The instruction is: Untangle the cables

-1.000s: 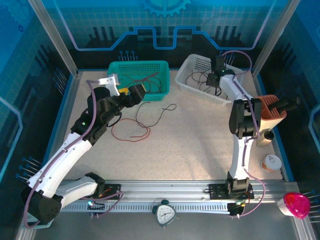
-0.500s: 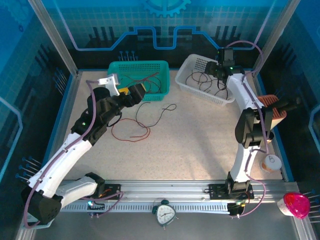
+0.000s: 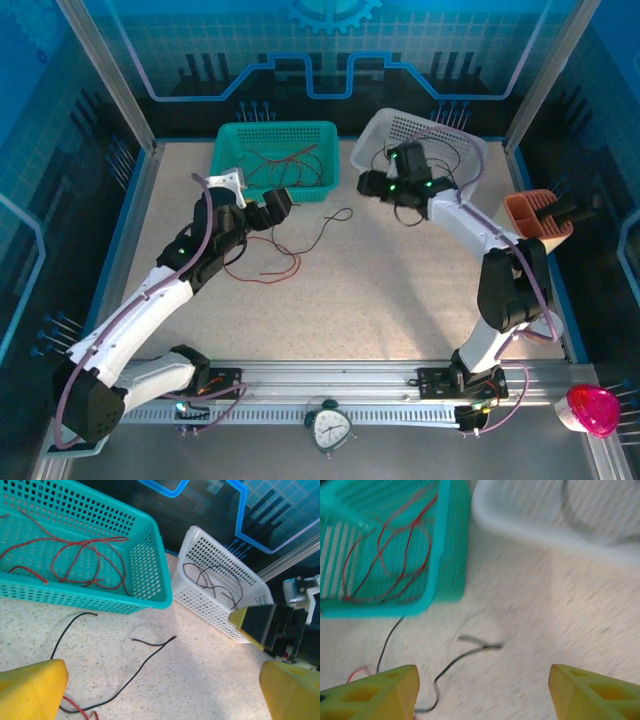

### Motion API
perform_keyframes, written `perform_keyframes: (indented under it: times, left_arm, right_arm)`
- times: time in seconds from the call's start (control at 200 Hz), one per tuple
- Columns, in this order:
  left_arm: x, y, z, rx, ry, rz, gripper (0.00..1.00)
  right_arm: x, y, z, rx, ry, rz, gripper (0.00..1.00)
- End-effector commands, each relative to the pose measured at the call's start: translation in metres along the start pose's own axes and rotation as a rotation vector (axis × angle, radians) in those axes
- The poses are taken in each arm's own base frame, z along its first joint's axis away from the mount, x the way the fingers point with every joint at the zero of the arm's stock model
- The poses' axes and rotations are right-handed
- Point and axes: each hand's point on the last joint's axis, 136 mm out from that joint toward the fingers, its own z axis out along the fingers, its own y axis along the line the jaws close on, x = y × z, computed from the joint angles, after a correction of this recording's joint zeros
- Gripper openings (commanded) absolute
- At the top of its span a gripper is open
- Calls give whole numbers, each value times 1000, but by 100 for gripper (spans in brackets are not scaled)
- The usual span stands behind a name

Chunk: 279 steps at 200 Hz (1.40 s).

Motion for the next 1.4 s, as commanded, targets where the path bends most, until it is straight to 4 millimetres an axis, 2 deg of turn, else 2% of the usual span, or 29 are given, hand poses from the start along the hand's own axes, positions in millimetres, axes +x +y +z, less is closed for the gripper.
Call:
perform_keyframes:
  times: [0.0,0.125,0.345,0.505,0.615,0.74,0.78,0.835,0.885,0.96,1.23,1.346,1.361,1.391]
  left_arm:
    - [4,15,3,-61,3,35,99]
    - [5,18,3,-74,7,41,99]
    - [8,19,2,-75,11,41,99]
    - [10,18,2,-67,19,36,99]
    - [10,18,2,-64,22,35,99]
    - [11,19,2,-65,24,36,99]
    - [13,19,2,-67,28,37,99]
    - [14,21,3,-70,30,37,99]
    - [15,22,4,-72,33,37,99]
    - [19,24,5,-79,40,36,99]
    - [30,35,10,-104,56,24,99]
    - [31,36,11,-101,56,9,99]
    - [32,36,12,-102,56,8,99]
    - [32,35,12,-100,57,6,99]
  right_arm:
    - [31,29,14,-111,58,67,70]
    - [55,44,28,-135,99,76,70]
    - [74,49,54,-126,147,94,69]
    - [76,43,72,-102,145,110,69]
    - [69,47,81,-113,135,107,65]
    - [63,51,89,-121,135,88,54]
    - [62,52,91,-132,134,83,47]
    - [59,53,92,-150,126,76,30]
    - [56,54,89,-166,115,74,16]
    - [51,58,79,-195,95,63,0]
    - [21,81,16,-259,-26,-18,0]
    - [17,83,5,-249,-32,-45,0]
    - [17,82,6,-243,-28,-45,4]
    - [20,79,8,-231,-15,-43,19]
